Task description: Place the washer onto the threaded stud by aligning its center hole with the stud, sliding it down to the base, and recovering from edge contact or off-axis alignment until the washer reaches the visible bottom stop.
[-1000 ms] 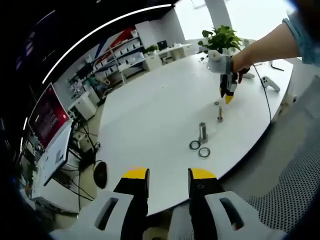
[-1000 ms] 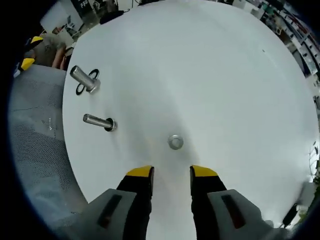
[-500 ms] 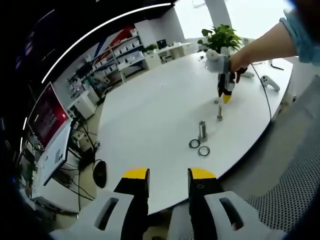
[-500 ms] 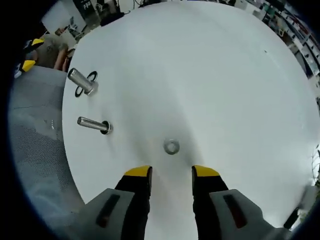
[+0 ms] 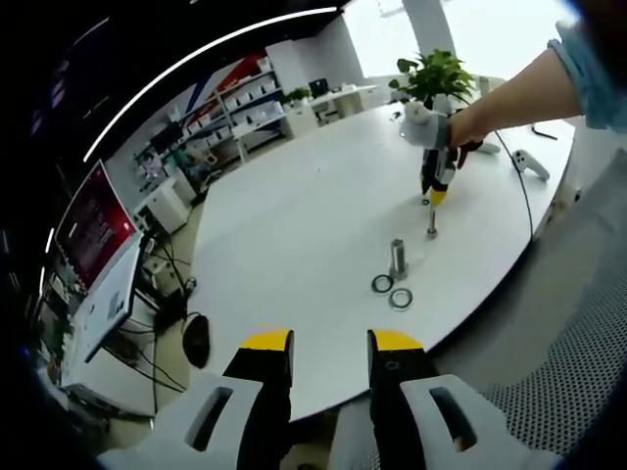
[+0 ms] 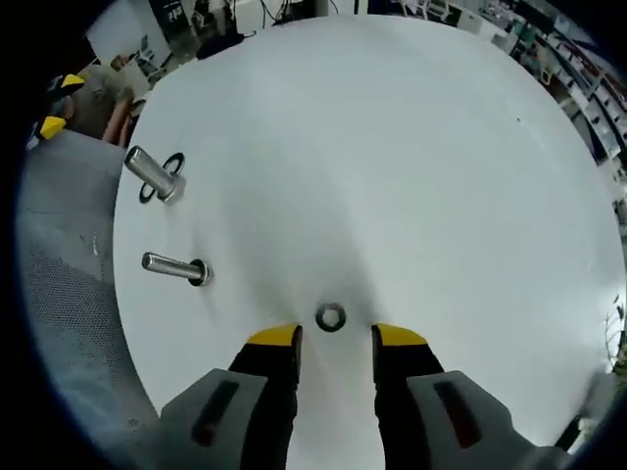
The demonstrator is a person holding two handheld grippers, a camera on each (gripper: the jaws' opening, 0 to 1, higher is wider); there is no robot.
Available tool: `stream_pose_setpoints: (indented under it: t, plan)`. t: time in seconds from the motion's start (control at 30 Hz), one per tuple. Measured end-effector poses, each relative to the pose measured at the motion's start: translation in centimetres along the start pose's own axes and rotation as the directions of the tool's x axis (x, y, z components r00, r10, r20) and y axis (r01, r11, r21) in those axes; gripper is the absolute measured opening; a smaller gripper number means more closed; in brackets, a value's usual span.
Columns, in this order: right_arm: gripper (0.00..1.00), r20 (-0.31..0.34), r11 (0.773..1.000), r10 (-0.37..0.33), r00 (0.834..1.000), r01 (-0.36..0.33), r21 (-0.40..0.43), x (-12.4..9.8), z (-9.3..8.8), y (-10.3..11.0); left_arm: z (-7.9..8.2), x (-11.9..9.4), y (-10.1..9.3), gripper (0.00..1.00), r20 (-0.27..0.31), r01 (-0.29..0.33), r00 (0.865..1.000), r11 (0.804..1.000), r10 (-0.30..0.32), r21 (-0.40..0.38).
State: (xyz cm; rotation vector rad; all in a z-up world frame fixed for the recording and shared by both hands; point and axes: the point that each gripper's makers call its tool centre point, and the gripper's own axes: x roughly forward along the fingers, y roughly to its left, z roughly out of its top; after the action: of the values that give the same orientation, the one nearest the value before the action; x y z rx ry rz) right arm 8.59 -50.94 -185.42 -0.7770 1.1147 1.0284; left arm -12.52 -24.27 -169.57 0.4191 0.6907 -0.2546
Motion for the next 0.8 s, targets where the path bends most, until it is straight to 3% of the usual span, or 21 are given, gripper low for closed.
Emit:
stream_pose_setpoints:
  t: [0.17,0.3,0.47,0.8]
  plan:
    - [0.25,0.022,1.0,-0.003,1.0,0.003,0.011,-0.08,0.4,0.2,-0.06,0.0,-0.01,0.28,-0.003,-0.001,1.0,1.0,0.001,0.0]
    - [0.16,0.045,1.0,-0.016,0.999,0.015,0.025,-0.05,0.58,-0.02,-0.08,0.0,-0.01,0.28,-0.004,-0.001,1.0,1.0,0.001,-0.001]
    - [0.14,0.022,0.999,-0.034,0.999,0.034,-0.038,-0.02,0.65,0.3,0.0,-0.02,0.03,0.28,-0.001,-0.005,1.0,1.0,0.005,-0.001]
    - [0.14,0.017,0.998,-0.055,0.998,0.055,-0.003,0.1,0.66,-0.09,-0.05,0.01,-0.01,0.28,-0.005,-0.004,1.0,1.0,0.004,0.002]
